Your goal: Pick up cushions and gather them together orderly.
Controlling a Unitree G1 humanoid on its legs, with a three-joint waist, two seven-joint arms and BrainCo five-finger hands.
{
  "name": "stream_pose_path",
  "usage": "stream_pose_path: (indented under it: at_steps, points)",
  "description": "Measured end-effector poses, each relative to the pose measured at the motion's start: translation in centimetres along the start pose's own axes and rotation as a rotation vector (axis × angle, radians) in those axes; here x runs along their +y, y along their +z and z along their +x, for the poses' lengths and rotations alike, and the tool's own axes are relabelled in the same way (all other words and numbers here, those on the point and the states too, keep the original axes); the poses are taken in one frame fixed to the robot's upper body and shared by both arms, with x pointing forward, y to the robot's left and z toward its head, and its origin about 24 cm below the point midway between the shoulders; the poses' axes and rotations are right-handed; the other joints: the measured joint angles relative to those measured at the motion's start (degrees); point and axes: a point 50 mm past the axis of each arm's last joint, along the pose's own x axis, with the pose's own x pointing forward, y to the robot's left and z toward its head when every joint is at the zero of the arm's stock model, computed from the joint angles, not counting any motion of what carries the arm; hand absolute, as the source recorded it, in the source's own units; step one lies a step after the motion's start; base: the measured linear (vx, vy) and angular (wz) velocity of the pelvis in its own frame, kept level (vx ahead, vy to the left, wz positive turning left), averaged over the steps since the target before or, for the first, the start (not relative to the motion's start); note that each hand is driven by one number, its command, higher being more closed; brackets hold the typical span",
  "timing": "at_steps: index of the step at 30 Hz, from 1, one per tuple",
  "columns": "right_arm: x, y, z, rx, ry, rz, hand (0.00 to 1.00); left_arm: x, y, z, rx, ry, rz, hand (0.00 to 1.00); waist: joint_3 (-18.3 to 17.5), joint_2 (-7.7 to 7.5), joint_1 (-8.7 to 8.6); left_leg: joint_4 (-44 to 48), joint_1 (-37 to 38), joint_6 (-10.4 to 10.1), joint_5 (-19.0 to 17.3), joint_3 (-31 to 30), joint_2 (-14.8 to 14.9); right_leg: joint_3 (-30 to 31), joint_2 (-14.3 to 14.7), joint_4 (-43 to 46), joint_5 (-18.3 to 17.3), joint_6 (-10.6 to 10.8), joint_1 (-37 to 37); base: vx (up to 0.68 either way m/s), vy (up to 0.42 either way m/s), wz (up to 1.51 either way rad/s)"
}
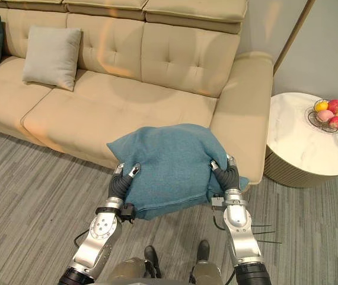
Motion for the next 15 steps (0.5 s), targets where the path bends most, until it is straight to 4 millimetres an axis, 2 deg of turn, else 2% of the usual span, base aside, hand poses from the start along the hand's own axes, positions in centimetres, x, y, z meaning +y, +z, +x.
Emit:
stream_pose_path:
  at_steps: [1,2,3,4,5,6,7,8,9,10,12,13,14,15]
  points:
    - [0.0,-0.1,-0.1,0.002,0.000,-0.004,1.00,0.0,0.0,-0.1,0.002,0.000,0.000,1.00,0.03,-0.29,-0.04,0.21,0.22,0.17,-0.47,-0.79,-0.40,-0.11,-0.76,2.40,-1.08,-0.33,-0.31,0.06,0.121,0.43]
    - [0.0,-0.3,-0.3,0.010,0.001,-0.014,1.00,0.0,-0.2,-0.2,0.008,-0.001,0.002,1.00,0.08,-0.83,-0.67,0.43,1.32,1.01,-1.35,-2.41,-1.95,-0.07,-2.40,7.70,-3.36,-2.01,-0.62,0.11,0.101,0.58]
    - [0.0,-0.4,-0.4,0.015,0.005,-0.021,1.00,0.1,-0.3,-0.3,0.012,0.002,0.007,1.00,0.13,-1.00,-1.44,0.36,2.63,2.43,-2.20,-3.94,-3.13,1.96,-3.94,16.01,-2.84,-2.55,-3.39,0.19,0.112,0.57]
    - [0.1,-0.4,-0.4,0.017,0.008,-0.019,1.00,0.1,-0.3,-0.4,0.013,0.004,0.008,1.00,0.18,-0.98,-1.40,0.23,3.70,2.86,-2.39,-4.26,-3.36,3.45,-4.44,21.07,-2.64,-3.77,-5.88,0.21,0.103,0.44]
    - [0.3,-0.6,-0.6,0.026,0.012,-0.013,1.00,0.3,-0.3,-0.5,0.014,0.008,0.015,1.00,0.15,-0.87,-1.48,0.39,4.78,3.84,-2.82,-5.18,-3.37,5.43,-3.73,26.00,-4.81,-3.70,-8.66,0.19,0.071,0.25]
    - [0.3,-0.6,-0.6,0.026,0.016,-0.012,1.00,0.4,-0.3,-0.5,0.012,0.008,0.020,1.00,0.15,-0.87,-1.46,0.39,5.18,3.75,-3.24,-5.58,-3.30,5.70,-2.78,25.86,-6.16,-3.16,-9.39,0.23,0.031,0.29]
    - [0.4,-0.6,-0.6,0.028,0.023,-0.008,1.00,0.7,-0.3,-0.5,0.012,0.008,0.033,1.00,0.18,-0.96,-1.48,-0.11,6.13,3.60,-3.82,-6.48,-3.45,6.58,-0.32,24.03,-7.59,-2.97,-10.92,0.29,0.022,0.31]
    - [0.3,-0.8,-0.7,0.034,0.024,-0.011,1.00,0.7,-0.3,-0.5,0.011,0.006,0.038,1.00,0.32,-0.77,-1.88,-0.94,7.44,3.41,-4.20,-7.52,-3.84,6.91,1.89,19.58,-7.34,-2.64,-11.80,0.31,0.016,0.38]
    - [0.2,-0.9,-0.9,0.039,0.023,-0.013,1.00,0.7,-0.3,-0.5,0.011,0.004,0.040,1.00,0.30,-0.79,-2.26,-1.70,8.40,3.00,-4.07,-8.04,-4.22,6.83,2.84,16.64,-6.85,-2.20,-12.07,0.33,-0.011,0.64]
    - [0.1,-1.1,-1.0,0.047,0.020,-0.016,1.00,0.5,-0.3,-0.5,0.011,-0.004,0.039,1.00,0.37,-0.96,-3.37,-3.27,10.87,2.46,-4.20,-9.02,-5.25,5.92,4.18,9.17,-3.80,-2.02,-12.71,0.30,-0.028,0.59]
    - [-0.3,-1.4,-1.4,0.064,0.014,-0.024,1.00,0.2,-0.3,-0.4,0.013,-0.017,0.041,1.00,0.24,-1.41,-3.90,-4.49,13.86,1.19,-4.95,-10.24,-6.63,4.98,4.74,2.71,0.64,-2.59,-12.68,0.51,-0.095,0.77]
    - [-0.8,-2.0,-2.1,0.090,-0.004,-0.023,1.00,-0.3,-0.3,-0.4,0.013,-0.048,0.042,1.00,-0.13,-1.93,-4.99,-4.49,16.00,-0.82,-6.65,-11.88,-7.65,5.99,4.46,2.54,6.40,-6.11,-12.66,0.50,-0.116,1.00]
    - [-1.1,-2.3,-2.5,0.104,-0.017,-0.023,1.00,-0.6,-0.4,-0.4,0.016,-0.065,0.042,1.00,-0.30,-1.62,-5.33,-4.28,16.79,-1.47,-7.51,-12.70,-7.52,6.40,4.54,4.53,8.94,-6.74,-12.79,0.59,-0.192,0.91]
    - [-1.7,-2.6,-2.8,0.121,-0.027,-0.036,1.00,-1.2,-0.6,-0.5,0.025,-0.083,0.031,1.00,-1.10,0.73,-5.03,-2.15,16.17,-2.87,-8.54,-12.76,-5.13,4.56,5.63,7.43,5.23,-6.68,-13.38,0.39,-0.134,0.41]
